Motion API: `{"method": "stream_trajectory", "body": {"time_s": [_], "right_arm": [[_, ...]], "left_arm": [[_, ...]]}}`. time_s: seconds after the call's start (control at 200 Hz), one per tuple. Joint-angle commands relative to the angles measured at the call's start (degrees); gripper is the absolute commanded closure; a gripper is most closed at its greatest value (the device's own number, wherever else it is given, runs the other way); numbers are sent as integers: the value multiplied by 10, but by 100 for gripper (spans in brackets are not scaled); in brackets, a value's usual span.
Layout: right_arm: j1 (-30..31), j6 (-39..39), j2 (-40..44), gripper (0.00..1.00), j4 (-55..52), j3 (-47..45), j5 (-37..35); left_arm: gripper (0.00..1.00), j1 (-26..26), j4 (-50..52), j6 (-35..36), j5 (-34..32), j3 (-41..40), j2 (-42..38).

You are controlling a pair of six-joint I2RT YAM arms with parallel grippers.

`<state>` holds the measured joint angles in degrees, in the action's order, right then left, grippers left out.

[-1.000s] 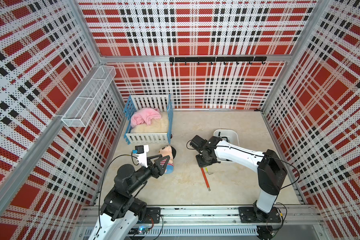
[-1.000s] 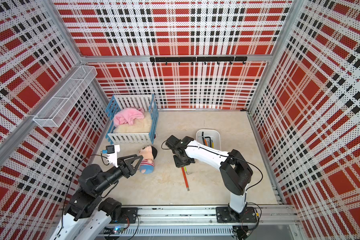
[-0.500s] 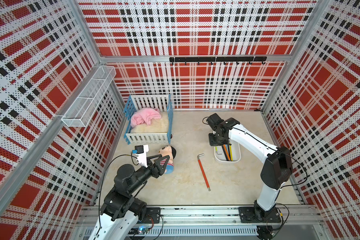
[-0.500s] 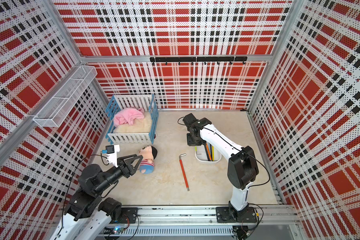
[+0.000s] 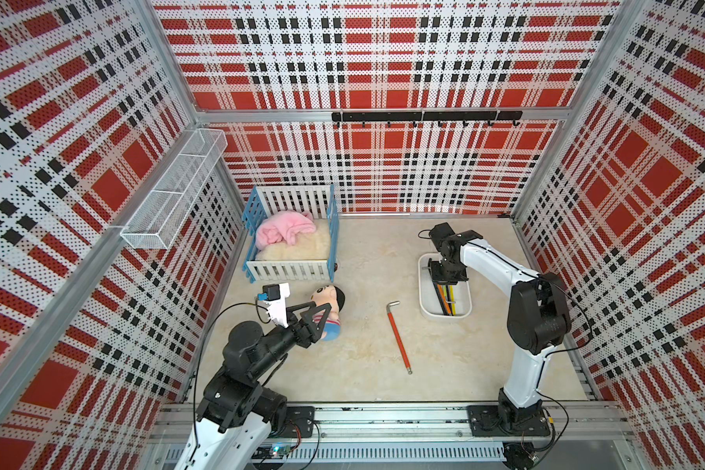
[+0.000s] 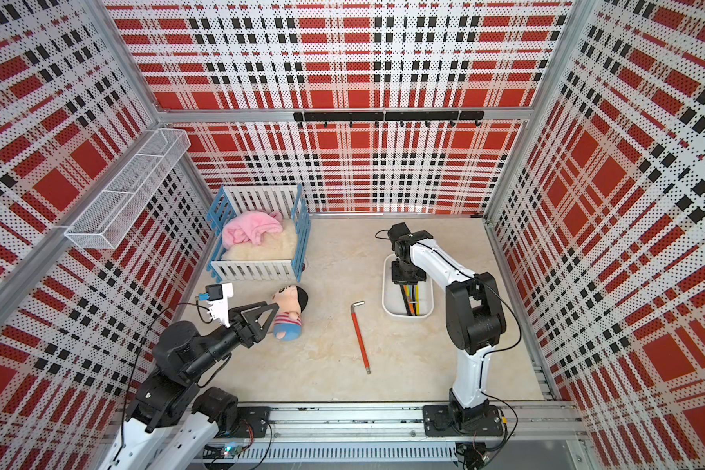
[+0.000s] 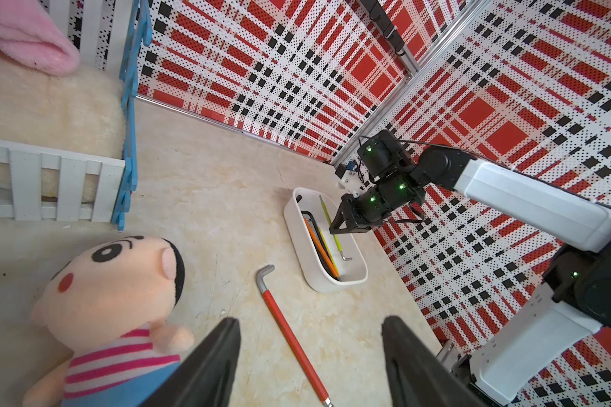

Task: Put the hex key on the desktop into the storage box
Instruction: Place the Allen key in the storage box.

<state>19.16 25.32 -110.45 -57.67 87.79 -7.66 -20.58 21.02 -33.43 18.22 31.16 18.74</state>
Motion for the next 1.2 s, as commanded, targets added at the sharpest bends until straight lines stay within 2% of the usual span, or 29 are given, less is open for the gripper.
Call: {"method": "stream_trajectory", "body": {"time_s": [0.0,0.456,0.556,0.656,0.977,1.192], "right_arm": [[-14,-15,-20,100,26,-3,8],[-19,-22,-67,100,33,-3,2],[-19,-21,-67,85,34,-7,3],[-19,-21,-65,80,36,-10,5],[-16,-16,-40,76,30,-3,1],[17,-20,-5,70,21,11,-6]], "left_arm": [[31,5,-16,3,8,0,0],[31,9,-16,2,7,0,-1],[31,10,-16,3,7,0,-1],[31,11,-17,3,8,0,-1],[31,14,-19,2,11,-1,-2],[31,18,-19,3,13,-2,-1]]}}
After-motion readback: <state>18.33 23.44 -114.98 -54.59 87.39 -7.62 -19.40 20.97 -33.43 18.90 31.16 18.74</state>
